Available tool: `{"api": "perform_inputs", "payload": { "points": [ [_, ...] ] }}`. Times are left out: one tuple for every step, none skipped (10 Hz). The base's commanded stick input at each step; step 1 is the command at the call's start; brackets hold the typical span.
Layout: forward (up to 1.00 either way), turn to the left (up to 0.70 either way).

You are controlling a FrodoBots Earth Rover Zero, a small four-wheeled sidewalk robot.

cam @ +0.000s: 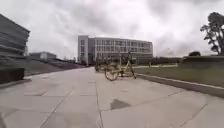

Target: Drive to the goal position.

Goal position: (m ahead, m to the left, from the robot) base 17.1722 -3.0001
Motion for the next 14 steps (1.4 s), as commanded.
{"api": "perform_inputs", "payload": {
  "points": [
    [0.70, 0.00],
    [0.70, 0.00],
    [0.70, 0.00],
    [0.70, 0.00],
    [0.70, 0.00],
    [0.70, 0.00],
    [0.70, 0.00],
    [0.70, 0.00],
    [0.70, 0.27],
    [0.70, 0.35],
    [0.70, 0.35],
    [0.70, 0.35],
    [0.70, 0.35],
    [0.70, 0.35]
  ]
}}
